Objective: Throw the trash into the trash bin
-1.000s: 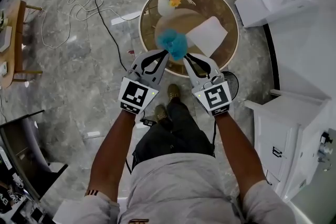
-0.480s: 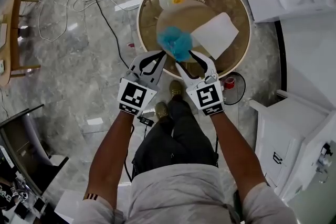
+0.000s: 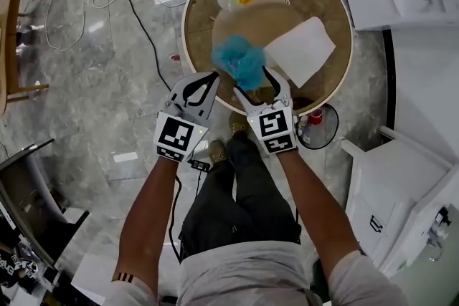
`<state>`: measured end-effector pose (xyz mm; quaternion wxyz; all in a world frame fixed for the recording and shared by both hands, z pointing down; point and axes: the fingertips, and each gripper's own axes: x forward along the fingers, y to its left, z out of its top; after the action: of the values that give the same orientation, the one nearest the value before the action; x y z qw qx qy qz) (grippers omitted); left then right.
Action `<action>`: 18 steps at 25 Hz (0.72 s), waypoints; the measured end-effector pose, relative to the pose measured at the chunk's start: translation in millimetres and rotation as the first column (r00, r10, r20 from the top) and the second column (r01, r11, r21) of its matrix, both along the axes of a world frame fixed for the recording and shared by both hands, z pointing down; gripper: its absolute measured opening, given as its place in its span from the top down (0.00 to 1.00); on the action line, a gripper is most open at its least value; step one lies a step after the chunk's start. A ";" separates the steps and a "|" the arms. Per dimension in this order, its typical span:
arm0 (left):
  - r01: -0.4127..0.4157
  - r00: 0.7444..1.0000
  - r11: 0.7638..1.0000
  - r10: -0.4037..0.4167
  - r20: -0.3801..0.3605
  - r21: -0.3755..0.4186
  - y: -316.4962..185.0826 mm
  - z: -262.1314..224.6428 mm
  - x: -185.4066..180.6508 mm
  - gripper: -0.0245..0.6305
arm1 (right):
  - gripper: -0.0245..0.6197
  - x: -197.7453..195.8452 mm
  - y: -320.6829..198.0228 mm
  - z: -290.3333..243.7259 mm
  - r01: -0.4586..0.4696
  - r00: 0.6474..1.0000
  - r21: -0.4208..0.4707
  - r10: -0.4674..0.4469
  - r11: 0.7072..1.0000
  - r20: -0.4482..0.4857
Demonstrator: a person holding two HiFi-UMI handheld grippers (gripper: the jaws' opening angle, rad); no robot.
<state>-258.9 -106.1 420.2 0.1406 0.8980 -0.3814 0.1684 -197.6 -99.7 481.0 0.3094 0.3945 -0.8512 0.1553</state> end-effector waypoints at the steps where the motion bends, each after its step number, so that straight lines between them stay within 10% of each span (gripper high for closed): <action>1: 0.004 1.000 1.000 -0.004 0.001 -0.004 -1.4 4.7 -0.9 0.96 | 0.45 0.2 -2.5 7.0 -0.006 1.000 -0.010 0.006 1.000 -0.004; 18: 0.043 0.999 0.998 -0.043 -0.004 -0.035 -11.7 60.1 -12.8 0.96 | 0.39 -18.3 -31.1 105.9 -0.026 0.991 -0.132 0.008 0.991 -0.134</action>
<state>-271.7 -117.8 480.4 0.1608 0.8874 -0.3974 0.1698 -215.9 -130.8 586.9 0.3896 0.3898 -0.8130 0.1878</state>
